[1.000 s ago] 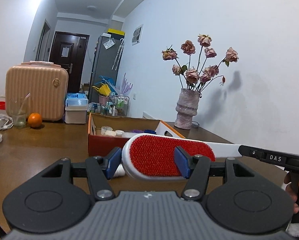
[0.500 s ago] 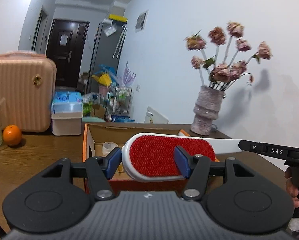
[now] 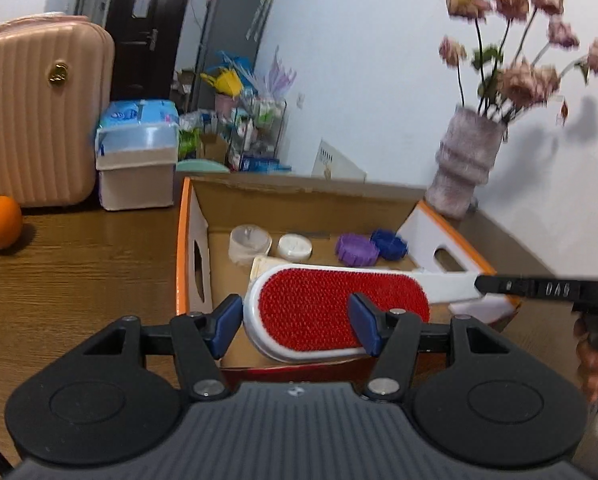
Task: Organize rigid objects
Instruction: 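Lower the lint roller into the box and open the left gripper, then withdraw both open grippers toward the white and green spray bottles, then grasp the white spray bottle with the left gripper while the right gripper grasps the green spray bottle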
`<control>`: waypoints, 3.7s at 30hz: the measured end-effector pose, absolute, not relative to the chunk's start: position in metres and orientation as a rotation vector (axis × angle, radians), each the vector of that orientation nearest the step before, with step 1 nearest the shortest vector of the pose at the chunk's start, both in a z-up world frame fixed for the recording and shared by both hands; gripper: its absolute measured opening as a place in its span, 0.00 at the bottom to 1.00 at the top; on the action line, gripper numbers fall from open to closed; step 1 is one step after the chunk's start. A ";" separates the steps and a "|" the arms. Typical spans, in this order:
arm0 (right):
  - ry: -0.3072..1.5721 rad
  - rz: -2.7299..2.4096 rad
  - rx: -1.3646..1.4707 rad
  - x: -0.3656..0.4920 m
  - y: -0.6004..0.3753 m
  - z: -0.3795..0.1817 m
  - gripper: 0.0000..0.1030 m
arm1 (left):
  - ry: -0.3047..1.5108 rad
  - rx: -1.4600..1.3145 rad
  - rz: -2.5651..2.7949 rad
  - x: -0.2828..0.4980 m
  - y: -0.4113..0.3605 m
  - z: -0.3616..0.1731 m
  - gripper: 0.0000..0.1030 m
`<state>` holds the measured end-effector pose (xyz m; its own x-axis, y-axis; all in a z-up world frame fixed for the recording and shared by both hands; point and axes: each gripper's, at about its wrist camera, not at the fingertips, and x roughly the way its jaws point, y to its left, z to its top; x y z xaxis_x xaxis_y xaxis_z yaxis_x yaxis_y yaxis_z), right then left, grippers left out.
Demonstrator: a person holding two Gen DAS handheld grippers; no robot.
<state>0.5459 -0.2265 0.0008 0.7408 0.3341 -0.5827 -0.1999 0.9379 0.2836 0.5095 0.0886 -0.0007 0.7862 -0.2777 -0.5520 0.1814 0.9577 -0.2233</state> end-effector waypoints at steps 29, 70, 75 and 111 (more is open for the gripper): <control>0.744 0.244 -0.076 0.528 -0.193 0.044 0.74 | 0.775 0.013 -0.109 0.508 0.071 0.032 0.85; 0.209 0.200 -0.003 0.194 -0.207 -0.015 1.00 | 0.210 -0.072 -0.067 0.152 0.078 -0.015 1.00; 0.174 0.164 -0.005 0.154 -0.210 -0.027 1.00 | 0.191 -0.070 -0.068 0.122 0.086 -0.021 1.00; 0.514 0.316 -0.365 0.369 -0.203 -0.042 0.91 | 0.563 0.200 -0.277 0.377 0.074 -0.053 0.85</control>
<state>0.3687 -0.2029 -0.0423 0.8254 0.2004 -0.5277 -0.3804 0.8882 -0.2578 0.3765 0.0738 -0.0527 0.8102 -0.2037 -0.5496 0.3119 0.9437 0.1102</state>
